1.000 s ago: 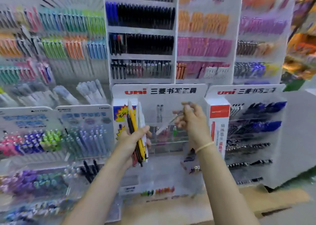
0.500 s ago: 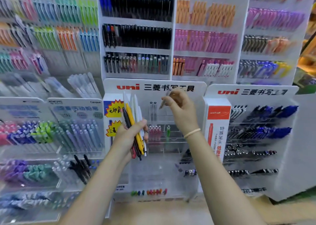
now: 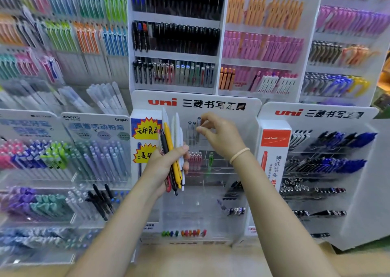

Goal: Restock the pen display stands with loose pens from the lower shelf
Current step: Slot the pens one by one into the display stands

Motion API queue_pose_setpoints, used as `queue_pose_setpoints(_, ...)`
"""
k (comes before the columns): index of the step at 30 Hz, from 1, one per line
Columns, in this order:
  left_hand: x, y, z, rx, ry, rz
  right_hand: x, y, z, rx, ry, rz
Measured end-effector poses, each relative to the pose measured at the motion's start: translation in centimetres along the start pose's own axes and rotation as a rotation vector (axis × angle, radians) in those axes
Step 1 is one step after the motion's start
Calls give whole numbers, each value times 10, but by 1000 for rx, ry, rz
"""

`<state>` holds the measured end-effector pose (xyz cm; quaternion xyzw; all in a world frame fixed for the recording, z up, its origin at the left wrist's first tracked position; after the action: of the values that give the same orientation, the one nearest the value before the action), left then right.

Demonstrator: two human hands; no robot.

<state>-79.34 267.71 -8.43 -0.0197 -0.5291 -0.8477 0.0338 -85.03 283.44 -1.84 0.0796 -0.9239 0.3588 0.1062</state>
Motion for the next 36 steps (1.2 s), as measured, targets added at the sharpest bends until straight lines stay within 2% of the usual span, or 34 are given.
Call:
queue_pose_setpoints(5,-3,1,4,5,-18,-13,1,-2,-1,-6,14,-49)
queue_pose_setpoints(9,-8,5,7,-21,-31,-30,3,-2,-5,29,-44,-38)
queue_pose_setpoints(16,-10,7,11,-53,-52,-58,10,-6,-4,-146,-101,-80)
queue_pose_setpoints(21,-13,9,8,-61,-56,-54,11,0,-9,-6,-162,-5)
queue_pose_setpoints(25,-15,10,6,-58,-39,-56,10,-2,-11,194,-136,20)
queue_pose_setpoints(33,-20,11,9,-56,-31,-91,8,0,-9,89,-136,36)
queue_pose_setpoints(36,-25,14,12,-43,-52,-102,-3,-1,-18,96,60,-2)
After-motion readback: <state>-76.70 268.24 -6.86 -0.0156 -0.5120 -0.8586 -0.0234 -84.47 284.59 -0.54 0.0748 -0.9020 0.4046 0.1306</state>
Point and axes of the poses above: each hand's wrist, its own x-axis towards the middle knuckle, its own z-axis out of the palm, y = z × x, the point moved 4 cm from there along x, towards the middle knuckle, and after that the axes turned 12 degrees about z, right-handed, at the moved point
